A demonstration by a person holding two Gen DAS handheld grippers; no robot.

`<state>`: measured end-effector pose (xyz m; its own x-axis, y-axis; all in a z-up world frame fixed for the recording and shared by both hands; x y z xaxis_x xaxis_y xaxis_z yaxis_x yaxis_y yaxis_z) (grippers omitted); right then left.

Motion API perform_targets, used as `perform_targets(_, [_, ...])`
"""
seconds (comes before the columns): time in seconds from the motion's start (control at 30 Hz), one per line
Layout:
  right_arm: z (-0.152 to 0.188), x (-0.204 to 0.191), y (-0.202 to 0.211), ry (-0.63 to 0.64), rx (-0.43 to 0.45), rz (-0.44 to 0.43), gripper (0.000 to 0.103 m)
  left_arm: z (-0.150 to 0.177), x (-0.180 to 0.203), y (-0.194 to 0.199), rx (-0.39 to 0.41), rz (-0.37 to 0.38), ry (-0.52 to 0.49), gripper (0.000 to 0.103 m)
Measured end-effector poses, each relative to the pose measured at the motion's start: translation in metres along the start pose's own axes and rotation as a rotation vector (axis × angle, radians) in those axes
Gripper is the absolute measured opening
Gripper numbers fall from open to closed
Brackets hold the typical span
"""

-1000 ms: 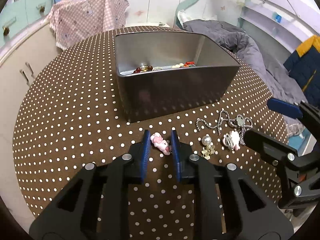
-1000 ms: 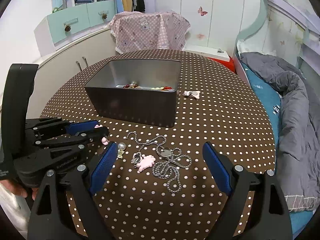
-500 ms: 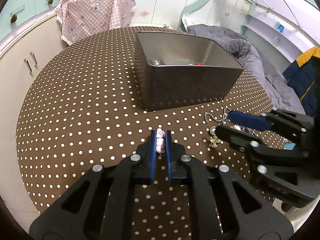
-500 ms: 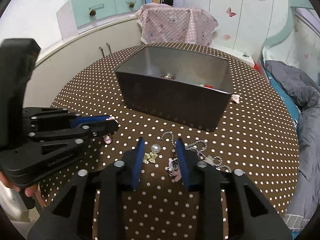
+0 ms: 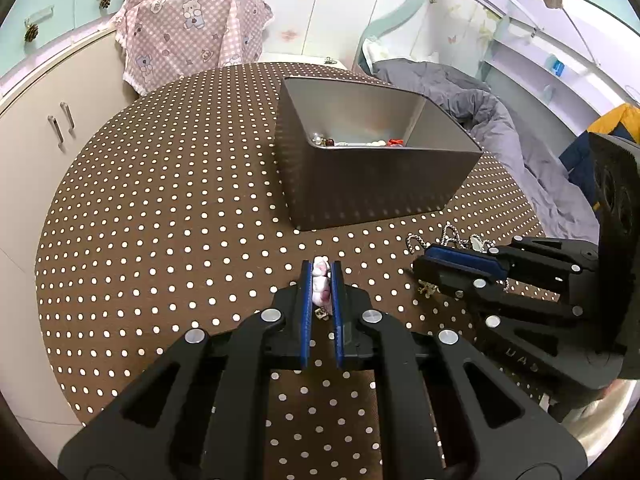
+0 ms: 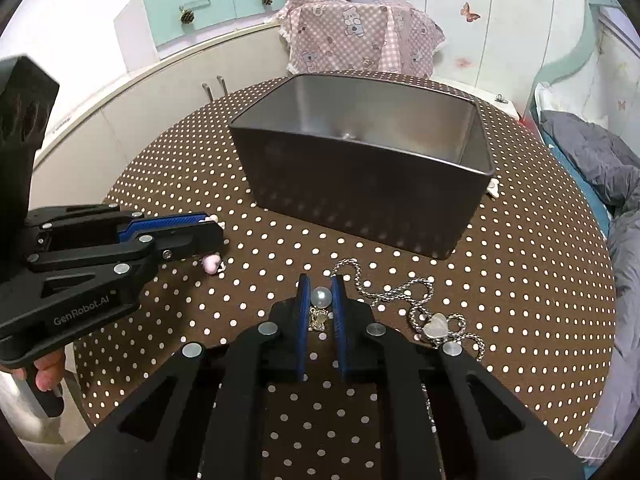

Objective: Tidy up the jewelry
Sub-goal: 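Grasp the pink charm with left tool while right grasps a pearl charm, then carry both charms over the tin box and open both tools to drop them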

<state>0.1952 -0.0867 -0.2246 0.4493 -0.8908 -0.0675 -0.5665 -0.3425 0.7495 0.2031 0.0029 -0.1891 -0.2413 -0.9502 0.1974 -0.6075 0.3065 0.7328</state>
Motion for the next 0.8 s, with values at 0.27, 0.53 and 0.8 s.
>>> perform_targets(0.27, [-0.002,0.01,0.013,-0.057,0.03,-0.034,0.01,-0.005,-0.001,0.004,0.015,0.011,0.002,0.009])
perform_targets(0.53, [-0.007,0.016,0.029,-0.092,0.069,-0.073,0.01,-0.013,0.001,0.01,0.038,0.022,-0.01,0.009])
perform_targets(0.8, [-0.018,0.028,0.047,-0.122,0.118,-0.093,0.01,-0.025,0.005,0.017,0.072,0.036,-0.018,0.009])
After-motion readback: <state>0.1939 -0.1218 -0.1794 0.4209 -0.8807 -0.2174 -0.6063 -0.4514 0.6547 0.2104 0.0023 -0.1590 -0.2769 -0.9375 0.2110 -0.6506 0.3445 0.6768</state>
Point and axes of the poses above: each gripper's, at about its wrist camera, not at the fingertips, and y roughly against the way its jaws point, x to its right, z to its underside, the point moved 6 cm from there along -y, roughly the way its jaws point, and after that the axes turned 1 degree about z, right-handed, at the moved point
